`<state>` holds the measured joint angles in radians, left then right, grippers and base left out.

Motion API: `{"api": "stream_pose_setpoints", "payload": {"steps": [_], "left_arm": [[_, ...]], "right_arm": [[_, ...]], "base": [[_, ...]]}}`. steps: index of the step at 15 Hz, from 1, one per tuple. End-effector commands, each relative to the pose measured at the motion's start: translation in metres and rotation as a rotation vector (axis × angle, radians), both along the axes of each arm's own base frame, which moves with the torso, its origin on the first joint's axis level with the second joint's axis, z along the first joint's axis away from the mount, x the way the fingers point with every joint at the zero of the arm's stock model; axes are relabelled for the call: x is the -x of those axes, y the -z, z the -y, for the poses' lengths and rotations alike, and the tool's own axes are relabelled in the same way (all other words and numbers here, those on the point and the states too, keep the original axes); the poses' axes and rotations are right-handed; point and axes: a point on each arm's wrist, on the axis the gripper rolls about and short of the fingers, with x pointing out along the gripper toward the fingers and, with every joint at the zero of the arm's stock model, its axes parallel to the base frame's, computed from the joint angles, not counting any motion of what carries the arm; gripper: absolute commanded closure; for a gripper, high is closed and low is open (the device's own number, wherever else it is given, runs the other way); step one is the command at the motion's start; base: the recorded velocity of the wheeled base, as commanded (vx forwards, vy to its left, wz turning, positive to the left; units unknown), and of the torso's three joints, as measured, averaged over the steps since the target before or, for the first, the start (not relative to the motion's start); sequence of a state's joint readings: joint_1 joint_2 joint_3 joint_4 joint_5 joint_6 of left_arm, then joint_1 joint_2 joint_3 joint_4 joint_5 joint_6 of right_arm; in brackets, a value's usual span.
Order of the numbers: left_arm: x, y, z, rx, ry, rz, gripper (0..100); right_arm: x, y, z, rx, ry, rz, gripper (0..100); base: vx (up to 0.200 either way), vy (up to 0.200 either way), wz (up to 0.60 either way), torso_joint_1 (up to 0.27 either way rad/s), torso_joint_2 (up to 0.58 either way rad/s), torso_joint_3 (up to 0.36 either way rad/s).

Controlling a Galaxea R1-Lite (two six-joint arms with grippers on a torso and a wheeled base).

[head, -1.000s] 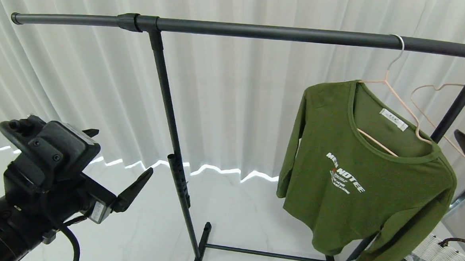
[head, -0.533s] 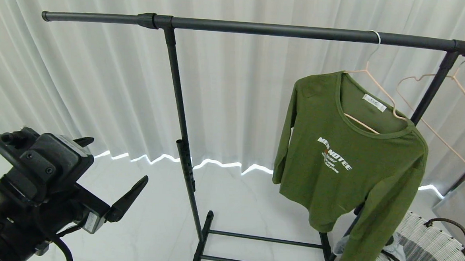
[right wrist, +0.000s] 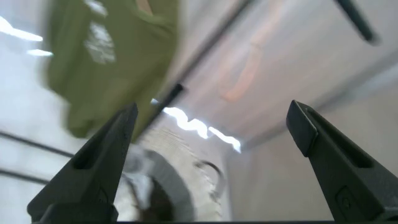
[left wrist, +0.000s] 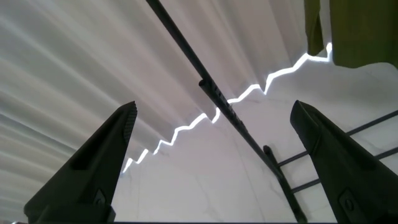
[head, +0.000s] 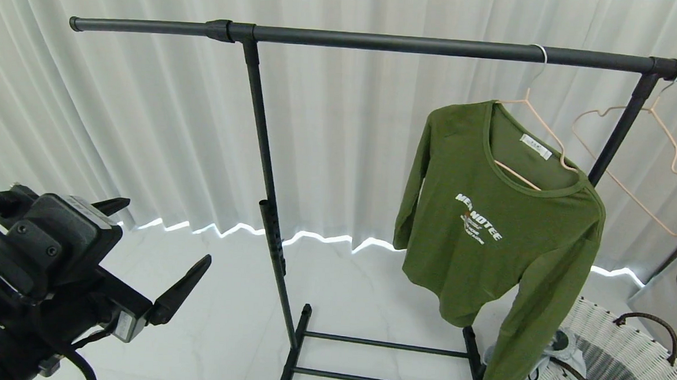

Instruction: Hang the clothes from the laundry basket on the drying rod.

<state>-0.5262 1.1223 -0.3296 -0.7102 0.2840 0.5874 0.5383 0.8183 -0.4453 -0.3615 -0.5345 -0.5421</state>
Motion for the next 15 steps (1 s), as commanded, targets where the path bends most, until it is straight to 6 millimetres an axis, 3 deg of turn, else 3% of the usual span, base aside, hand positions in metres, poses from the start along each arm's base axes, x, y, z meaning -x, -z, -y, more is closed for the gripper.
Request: {"api": "stream_pose_setpoints", "payload": {"steps": [1, 8, 15], "left_arm": [[0.001, -0.002, -0.001, 0.007, -0.001, 0.012, 0], [0.005, -0.007, -0.003, 0.017, -0.007, 0.035, 0], [0.001, -0.003, -0.008, 0.129, -0.057, -0.006, 0]], "right_arm": [[-0.006, 0.003, -0.005, -0.01, -0.06, -0.029, 0], [-0.023, 0.011, -0.014, 0.023, -0.077, -0.102, 0], [-0.027, 0.012, -0.006, 0.012, 0.005, -0.104, 0]], "base": [[0.0, 0.0, 0.0, 0.0, 0.0, 0.0], [0.0, 0.0, 0.0, 0.0, 0.0, 0.0], [0.0, 0.0, 0.0, 0.0, 0.0, 0.0]]}}
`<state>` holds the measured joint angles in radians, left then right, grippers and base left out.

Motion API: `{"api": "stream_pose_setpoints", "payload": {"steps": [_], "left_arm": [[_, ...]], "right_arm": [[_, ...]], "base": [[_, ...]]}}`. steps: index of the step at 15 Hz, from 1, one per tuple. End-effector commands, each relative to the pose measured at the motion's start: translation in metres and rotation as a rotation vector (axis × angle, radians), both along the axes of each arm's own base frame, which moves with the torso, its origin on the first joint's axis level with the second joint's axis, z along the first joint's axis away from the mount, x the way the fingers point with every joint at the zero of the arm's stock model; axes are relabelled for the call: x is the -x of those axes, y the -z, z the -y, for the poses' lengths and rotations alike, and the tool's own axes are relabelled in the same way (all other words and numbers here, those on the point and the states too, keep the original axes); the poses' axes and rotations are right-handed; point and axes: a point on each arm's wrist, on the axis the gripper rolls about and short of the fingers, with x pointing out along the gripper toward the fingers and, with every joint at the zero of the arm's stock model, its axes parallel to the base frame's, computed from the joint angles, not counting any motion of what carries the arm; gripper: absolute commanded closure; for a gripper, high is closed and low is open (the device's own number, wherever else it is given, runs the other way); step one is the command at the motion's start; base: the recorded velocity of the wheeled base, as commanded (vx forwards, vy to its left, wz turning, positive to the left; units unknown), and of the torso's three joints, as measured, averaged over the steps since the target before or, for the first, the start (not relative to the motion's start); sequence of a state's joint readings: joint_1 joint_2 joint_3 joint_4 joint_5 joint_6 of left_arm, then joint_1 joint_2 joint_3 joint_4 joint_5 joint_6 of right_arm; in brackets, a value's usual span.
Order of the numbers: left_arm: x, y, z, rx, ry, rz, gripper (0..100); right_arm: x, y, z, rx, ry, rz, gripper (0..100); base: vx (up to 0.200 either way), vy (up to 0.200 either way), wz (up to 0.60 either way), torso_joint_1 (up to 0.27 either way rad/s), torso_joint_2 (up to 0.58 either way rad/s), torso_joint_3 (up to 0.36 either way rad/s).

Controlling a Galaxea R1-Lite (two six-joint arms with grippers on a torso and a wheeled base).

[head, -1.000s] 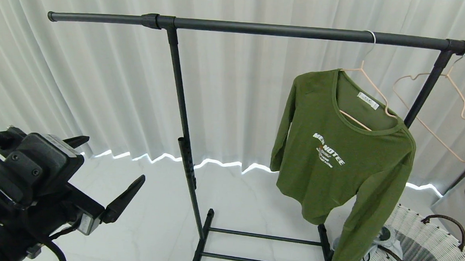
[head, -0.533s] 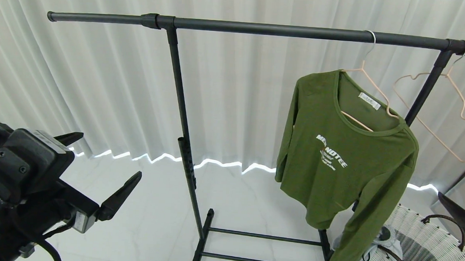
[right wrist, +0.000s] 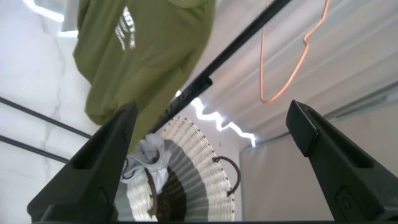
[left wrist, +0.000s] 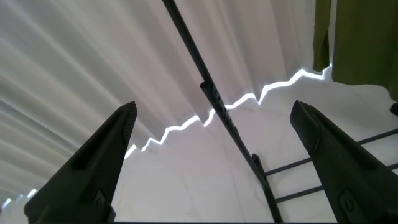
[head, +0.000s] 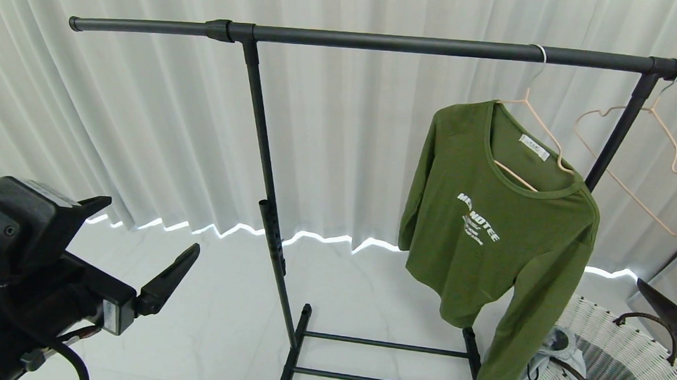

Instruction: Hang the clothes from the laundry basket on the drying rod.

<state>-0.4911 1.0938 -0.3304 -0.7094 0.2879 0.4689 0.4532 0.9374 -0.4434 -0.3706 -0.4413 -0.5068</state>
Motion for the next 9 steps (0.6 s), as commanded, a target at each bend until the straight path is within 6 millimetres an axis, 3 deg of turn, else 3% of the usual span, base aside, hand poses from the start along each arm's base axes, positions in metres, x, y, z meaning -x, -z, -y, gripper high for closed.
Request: {"api": "stream_pose_setpoints", "payload": {"steps": [1, 9], "left_arm": [[-0.0015, 0.0013, -0.0015, 0.001, -0.015, -0.007, 0], [-0.0016, 0.0013, -0.0017, 0.001, -0.015, -0.007, 0]], "right_arm": [[-0.0013, 0.0003, 0.0017, 0.0, 0.018, -0.002, 0], [-0.0028, 0.0017, 0.0056, -0.007, 0.056, -0.009, 0]], "base": [[0.0, 0.0, 0.0, -0.036, 0.08, 0.056], [0.0, 0.0, 0.0, -0.174, 0.43, 0.246]]}}
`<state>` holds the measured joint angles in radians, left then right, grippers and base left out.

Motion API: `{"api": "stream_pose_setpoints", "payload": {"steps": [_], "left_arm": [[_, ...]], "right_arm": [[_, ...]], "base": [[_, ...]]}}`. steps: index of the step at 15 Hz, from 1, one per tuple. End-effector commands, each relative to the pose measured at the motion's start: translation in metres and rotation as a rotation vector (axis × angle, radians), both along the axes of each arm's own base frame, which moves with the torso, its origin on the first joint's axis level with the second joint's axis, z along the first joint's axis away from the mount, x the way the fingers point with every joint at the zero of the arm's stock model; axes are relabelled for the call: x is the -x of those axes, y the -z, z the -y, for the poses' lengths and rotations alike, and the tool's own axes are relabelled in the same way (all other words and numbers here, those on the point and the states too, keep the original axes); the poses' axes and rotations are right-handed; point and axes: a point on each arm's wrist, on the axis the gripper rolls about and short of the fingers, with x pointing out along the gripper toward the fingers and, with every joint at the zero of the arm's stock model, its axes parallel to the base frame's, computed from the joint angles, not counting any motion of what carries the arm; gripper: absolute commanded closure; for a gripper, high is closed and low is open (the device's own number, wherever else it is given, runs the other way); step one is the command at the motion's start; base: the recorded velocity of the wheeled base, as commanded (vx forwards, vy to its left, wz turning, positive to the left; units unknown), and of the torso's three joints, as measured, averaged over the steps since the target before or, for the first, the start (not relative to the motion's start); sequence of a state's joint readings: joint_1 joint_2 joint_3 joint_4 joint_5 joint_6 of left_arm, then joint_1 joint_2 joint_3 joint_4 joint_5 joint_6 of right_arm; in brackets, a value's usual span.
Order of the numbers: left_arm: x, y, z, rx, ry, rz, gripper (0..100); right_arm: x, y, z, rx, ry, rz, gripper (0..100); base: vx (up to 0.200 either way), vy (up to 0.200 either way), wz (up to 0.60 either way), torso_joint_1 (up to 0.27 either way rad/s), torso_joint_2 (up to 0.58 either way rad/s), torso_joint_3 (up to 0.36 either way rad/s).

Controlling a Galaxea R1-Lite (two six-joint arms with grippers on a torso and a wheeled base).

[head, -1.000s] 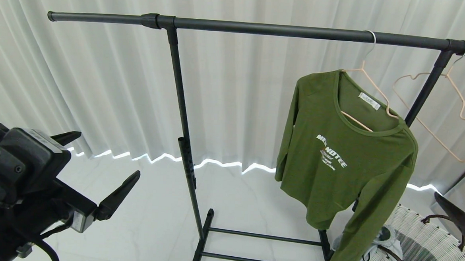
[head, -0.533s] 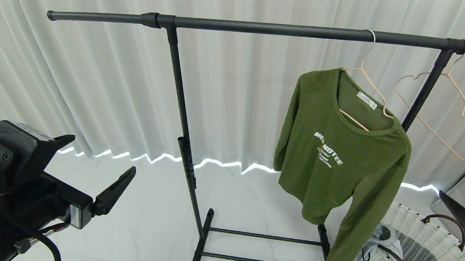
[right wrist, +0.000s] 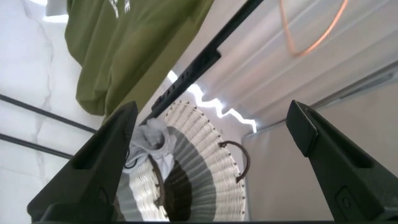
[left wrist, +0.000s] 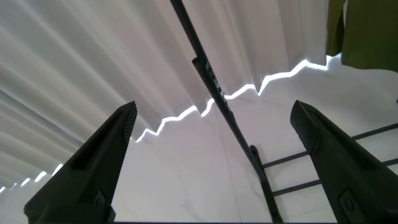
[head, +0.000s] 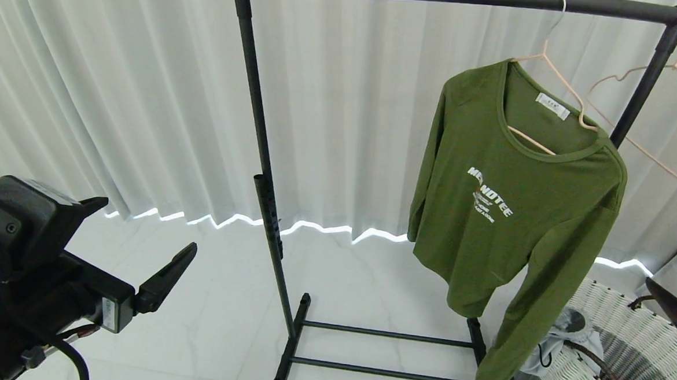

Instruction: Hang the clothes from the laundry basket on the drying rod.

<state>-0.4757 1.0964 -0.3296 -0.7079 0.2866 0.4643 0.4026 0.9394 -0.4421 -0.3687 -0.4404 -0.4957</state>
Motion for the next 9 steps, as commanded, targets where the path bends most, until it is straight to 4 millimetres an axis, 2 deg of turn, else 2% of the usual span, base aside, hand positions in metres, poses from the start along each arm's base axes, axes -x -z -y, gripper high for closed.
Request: {"api": "stream_pose_setpoints", "payload": {"steps": [1, 7, 9], "left_arm": [[-0.0003, 0.0006, 0.0001, 0.0, -0.001, -0.002, 0], [0.0007, -0.0044, -0.0007, 0.013, -0.002, 0.018, 0], [0.0011, -0.0057, -0.0009, 0.016, -0.002, 0.023, 0]], "right_arm": [[-0.0005, 0.0027, 0.0006, 0.006, 0.006, -0.01, 0], [-0.001, 0.0082, 0.0037, 0.002, 0.005, -0.031, 0], [-0.0022, 0.0119, 0.0015, -0.1, -0.13, -0.058, 0]], "base": [[0.0, 0.0, 0.0, -0.173, 0.46, 0.29], [0.0, 0.0, 0.0, -0.157, 0.46, 0.302], [0.0, 0.0, 0.0, -0.124, 0.45, 0.32]]}}
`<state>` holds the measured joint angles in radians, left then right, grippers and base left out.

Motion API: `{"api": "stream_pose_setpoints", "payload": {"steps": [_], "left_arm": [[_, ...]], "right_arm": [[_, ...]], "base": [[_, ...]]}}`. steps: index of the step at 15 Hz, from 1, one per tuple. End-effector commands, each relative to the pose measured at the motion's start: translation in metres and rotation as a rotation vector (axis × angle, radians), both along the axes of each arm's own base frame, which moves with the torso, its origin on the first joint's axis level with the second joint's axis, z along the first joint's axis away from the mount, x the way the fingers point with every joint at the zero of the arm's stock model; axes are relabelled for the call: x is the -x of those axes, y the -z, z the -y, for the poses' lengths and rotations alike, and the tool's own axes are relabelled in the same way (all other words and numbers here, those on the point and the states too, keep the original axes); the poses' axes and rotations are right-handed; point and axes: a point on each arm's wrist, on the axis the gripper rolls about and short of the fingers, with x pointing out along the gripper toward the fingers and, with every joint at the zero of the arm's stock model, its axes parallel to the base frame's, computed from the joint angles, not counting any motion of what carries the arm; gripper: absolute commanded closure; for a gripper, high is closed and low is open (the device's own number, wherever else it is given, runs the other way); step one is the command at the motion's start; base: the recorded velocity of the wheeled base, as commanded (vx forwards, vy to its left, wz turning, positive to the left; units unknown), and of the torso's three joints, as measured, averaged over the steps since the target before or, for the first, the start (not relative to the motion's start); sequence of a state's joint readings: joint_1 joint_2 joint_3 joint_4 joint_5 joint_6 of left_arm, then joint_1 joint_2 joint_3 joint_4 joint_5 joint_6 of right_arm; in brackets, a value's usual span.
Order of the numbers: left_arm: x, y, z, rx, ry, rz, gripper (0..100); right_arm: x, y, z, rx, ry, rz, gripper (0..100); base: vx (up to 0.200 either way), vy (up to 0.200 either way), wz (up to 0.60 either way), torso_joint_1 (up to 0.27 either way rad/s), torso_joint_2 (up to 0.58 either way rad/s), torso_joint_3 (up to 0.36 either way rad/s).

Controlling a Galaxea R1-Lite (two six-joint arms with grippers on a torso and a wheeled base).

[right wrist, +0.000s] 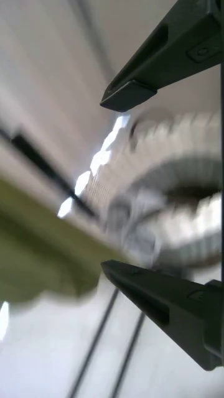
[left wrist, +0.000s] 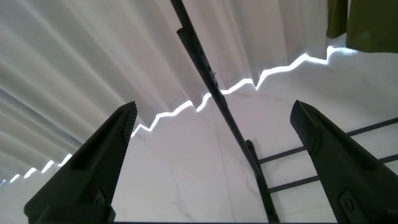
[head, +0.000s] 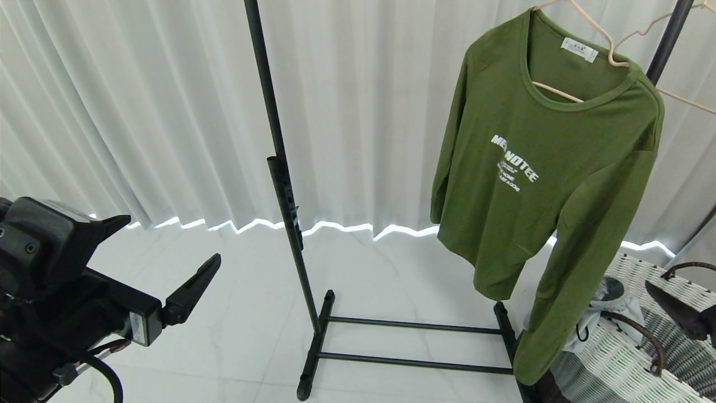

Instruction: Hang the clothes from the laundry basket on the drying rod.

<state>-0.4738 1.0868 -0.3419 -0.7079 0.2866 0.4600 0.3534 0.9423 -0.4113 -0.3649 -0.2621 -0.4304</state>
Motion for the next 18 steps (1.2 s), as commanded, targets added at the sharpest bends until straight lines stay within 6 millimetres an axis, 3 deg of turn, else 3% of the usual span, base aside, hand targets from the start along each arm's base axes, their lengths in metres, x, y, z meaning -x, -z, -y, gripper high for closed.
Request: {"api": "stream_pose_setpoints", "payload": {"steps": [1, 4, 7, 10, 16, 18], "left_arm": [[0.0, -0.001, 0.0, 0.001, 0.0, 0.003, 0], [0.0, 0.001, 0.0, -0.008, 0.0, -0.003, 0], [-0.001, -0.004, 0.001, 0.002, 0.0, 0.013, 0], [-0.001, -0.003, 0.001, -0.002, 0.002, 0.013, 0], [-0.001, -0.002, 0.001, -0.008, 0.006, 0.006, 0], [-0.001, -0.002, 0.001, -0.009, 0.006, 0.005, 0]], "right_arm": [[-0.001, 0.004, -0.002, -0.082, -0.079, -0.032, 0], [-0.004, 0.009, -0.005, -0.188, -0.134, -0.119, 0], [0.0, 0.02, 0.011, -0.147, 0.049, -0.217, 0], [0.005, 0.02, 0.02, -0.149, 0.144, -0.207, 0], [0.008, 0.02, 0.021, -0.143, 0.144, -0.198, 0], [0.008, 0.02, 0.021, -0.137, 0.144, -0.197, 0]], "base": [[0.0, 0.0, 0.0, -0.09, 0.33, 0.242], [0.0, 0.0, 0.0, -0.027, 0.12, 0.084], [0.0, 0.0, 0.0, 0.0, 0.0, 0.0], [0.0, -0.2, 0.0, -0.001, 0.01, 0.009], [0.0, -0.2, 0.0, 0.0, 0.01, 0.002], [0.0, 0.0, 0.0, 0.0, 0.0, 0.0]]}}
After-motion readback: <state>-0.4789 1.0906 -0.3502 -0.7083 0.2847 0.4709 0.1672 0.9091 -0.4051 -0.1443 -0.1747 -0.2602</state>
